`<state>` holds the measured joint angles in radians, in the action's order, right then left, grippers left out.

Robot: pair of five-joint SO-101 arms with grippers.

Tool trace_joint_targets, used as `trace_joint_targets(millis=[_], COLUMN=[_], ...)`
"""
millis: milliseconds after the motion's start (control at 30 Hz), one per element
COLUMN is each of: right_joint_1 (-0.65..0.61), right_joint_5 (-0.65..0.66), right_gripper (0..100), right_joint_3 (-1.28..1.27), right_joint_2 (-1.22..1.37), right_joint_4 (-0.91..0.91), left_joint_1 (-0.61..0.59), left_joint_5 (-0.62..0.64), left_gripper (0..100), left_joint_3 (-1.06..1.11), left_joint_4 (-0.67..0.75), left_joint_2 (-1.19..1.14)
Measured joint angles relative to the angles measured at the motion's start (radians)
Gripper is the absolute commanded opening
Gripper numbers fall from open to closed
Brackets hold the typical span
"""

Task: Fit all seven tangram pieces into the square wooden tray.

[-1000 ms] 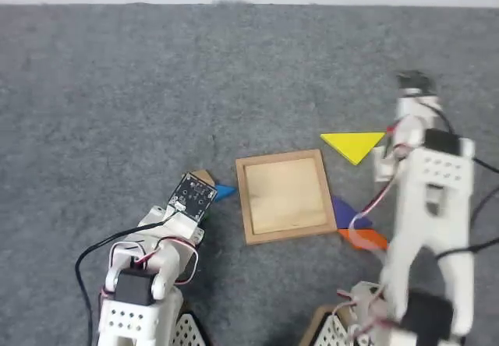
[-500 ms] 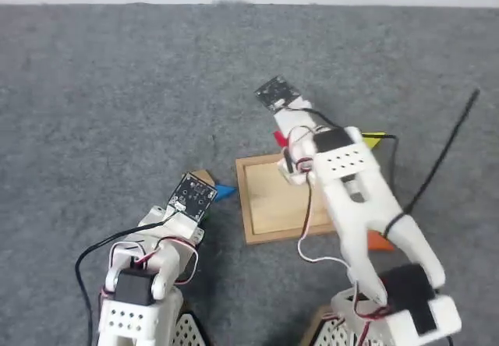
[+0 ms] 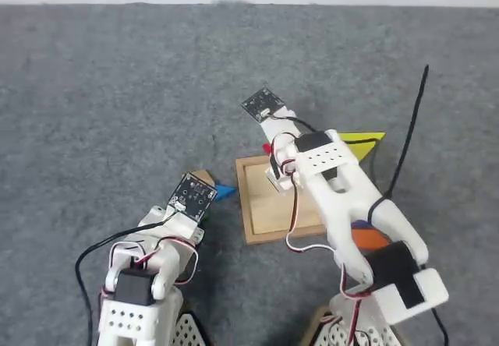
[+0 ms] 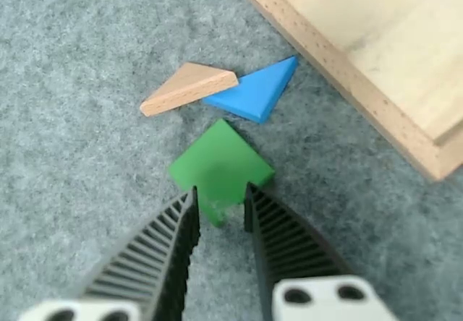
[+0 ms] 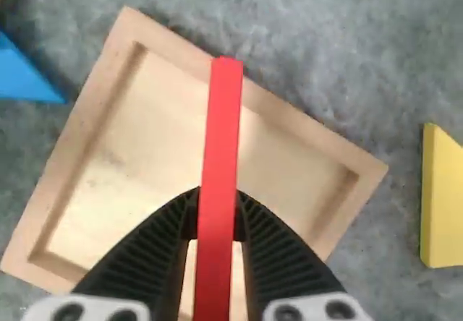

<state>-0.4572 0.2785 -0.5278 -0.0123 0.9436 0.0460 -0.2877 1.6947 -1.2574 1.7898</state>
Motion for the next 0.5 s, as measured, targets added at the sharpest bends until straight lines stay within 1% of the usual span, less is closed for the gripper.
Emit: trace_joint_targets(millis=[67, 100, 400, 500], right_joint_1=[-0.003, -0.003, -0.003, -0.003], right_joint_5=[0.000, 0.000, -0.002, -0.003], right_gripper=[14.7, 16.1, 15.1, 15.1], right_joint_3=[0.000, 0.000, 0.000, 0.017], right_joint_2=[0.000, 0.000, 0.000, 0.000], right_joint_4=[0.000, 0.000, 0.002, 0.058], left_joint_1=[0.000, 0.000, 0.000, 0.000], left_joint_5=[0.000, 0.000, 0.000, 0.000], left_gripper=[10, 10, 10, 10], left_joint_3=[0.000, 0.000, 0.000, 0.000], left_joint_4=[0.000, 0.000, 0.000, 0.000], left_joint_2=[0.000, 0.000, 0.000, 0.000])
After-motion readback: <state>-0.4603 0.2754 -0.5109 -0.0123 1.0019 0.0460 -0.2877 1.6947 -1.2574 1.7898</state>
